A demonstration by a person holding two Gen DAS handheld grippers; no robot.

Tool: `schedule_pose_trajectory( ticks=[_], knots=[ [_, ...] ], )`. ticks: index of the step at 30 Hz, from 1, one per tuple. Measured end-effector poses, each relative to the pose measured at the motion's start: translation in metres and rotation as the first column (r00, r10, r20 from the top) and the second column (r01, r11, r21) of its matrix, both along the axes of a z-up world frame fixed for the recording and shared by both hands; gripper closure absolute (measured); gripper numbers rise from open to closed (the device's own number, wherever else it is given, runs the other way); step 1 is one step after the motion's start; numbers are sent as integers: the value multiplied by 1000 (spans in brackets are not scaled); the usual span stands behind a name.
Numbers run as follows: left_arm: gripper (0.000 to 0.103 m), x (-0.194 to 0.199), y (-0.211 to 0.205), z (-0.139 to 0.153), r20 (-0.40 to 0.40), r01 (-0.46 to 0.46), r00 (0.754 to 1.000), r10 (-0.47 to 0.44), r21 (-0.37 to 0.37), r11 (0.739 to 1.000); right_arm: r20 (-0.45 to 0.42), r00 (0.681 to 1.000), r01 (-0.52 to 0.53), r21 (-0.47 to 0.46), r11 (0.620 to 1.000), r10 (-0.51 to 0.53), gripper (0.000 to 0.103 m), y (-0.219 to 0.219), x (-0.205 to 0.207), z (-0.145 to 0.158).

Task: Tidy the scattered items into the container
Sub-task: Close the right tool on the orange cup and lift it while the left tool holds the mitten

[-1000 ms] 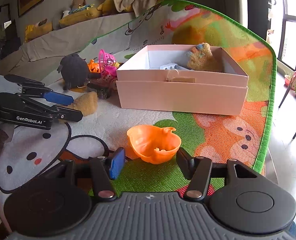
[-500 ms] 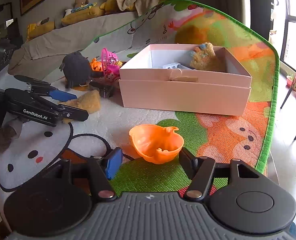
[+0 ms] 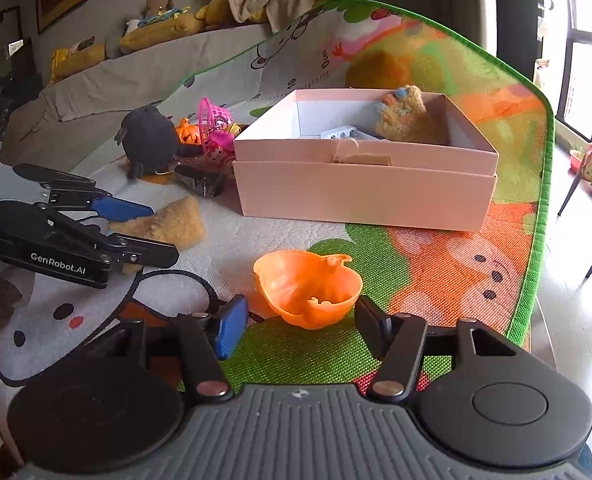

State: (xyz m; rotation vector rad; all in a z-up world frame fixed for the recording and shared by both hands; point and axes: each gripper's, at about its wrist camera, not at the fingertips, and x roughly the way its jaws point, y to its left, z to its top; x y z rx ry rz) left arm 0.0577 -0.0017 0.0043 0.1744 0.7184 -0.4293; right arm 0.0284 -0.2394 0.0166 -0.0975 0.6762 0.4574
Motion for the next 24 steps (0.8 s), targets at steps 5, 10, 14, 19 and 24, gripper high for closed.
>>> schedule_pose_trajectory(
  ticks=[5, 10, 14, 19, 24],
  knots=[
    [43, -17, -16, 4, 0, 20, 1000, -20, 7, 1000, 18, 1000, 2, -34, 999, -2, 57, -4, -4, 6],
    [51, -39, -32, 14, 2, 67, 998, -67, -30, 997, 51, 998, -24, -56, 998, 27, 58, -15, -15, 22],
    [67, -50, -44, 24, 7, 101, 995, -101, -40, 994, 82, 996, -36, -90, 995, 44, 58, -23, -23, 33],
    [64, -59, -53, 27, 22, 133, 991, -132, -25, 991, 85, 995, -41, -116, 992, 51, 58, -31, -29, 34],
    [30, -55, -43, 15, 22, 109, 994, -110, 53, 993, 37, 999, -35, -103, 994, 39, 58, -34, -28, 21]
  ],
)
